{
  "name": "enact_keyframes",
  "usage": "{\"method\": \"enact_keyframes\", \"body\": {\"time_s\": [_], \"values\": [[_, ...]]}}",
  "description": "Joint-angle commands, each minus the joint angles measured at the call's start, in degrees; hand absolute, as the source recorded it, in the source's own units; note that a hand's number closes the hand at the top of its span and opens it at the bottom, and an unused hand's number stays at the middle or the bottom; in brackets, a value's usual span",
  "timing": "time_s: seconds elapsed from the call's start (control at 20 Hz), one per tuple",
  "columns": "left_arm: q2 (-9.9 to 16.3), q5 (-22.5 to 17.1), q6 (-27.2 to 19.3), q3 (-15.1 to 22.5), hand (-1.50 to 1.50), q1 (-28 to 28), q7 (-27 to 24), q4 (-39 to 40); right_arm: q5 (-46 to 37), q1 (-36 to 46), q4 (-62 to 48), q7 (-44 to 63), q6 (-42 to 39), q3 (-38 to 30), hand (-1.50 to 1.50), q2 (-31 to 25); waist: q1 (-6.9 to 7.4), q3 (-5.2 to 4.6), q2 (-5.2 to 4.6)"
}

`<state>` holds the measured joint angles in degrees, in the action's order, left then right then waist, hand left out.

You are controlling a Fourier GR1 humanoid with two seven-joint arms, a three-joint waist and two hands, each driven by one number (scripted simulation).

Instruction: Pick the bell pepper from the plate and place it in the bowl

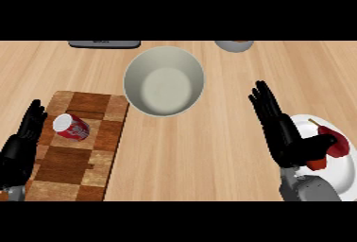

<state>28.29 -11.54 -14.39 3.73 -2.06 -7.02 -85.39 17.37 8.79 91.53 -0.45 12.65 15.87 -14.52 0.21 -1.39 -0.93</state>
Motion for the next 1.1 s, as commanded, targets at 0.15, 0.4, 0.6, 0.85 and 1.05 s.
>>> {"method": "enact_keyframes", "body": {"time_s": [0.15,0.4,0.6,0.85,1.05], "values": [[0.5,-0.4,-0.6,-1.7,0.00,3.5,2.8,-0.7,2.3,3.1,6.2,-6.8,-16.4,-11.5,1.50,-19.7,-1.89,1.50,1.25],[0.0,-1.8,-0.9,-2.2,0.00,2.6,4.7,-1.0,-19.0,-7.7,-5.0,-3.3,-10.2,-13.5,-1.50,-36.2,-6.09,1.25,0.99],[0.6,-2.1,-1.0,-1.6,0.00,3.8,10.2,-4.5,-18.7,-22.7,-2.3,-18.3,-3.1,-19.7,-1.50,-31.6,-4.16,1.53,1.56],[-1.1,-0.8,0.5,-1.3,0.00,8.4,9.7,-0.7,-18.2,-34.8,-2.1,-30.3,-5.4,-26.7,-1.50,-32.0,-2.12,1.39,1.11],[-2.7,1.6,-0.3,-0.4,0.00,10.7,13.6,-2.1,-14.7,-34.3,2.4,-20.9,-10.5,-33.6,-1.50,-33.9,-1.09,1.35,1.02]]}}
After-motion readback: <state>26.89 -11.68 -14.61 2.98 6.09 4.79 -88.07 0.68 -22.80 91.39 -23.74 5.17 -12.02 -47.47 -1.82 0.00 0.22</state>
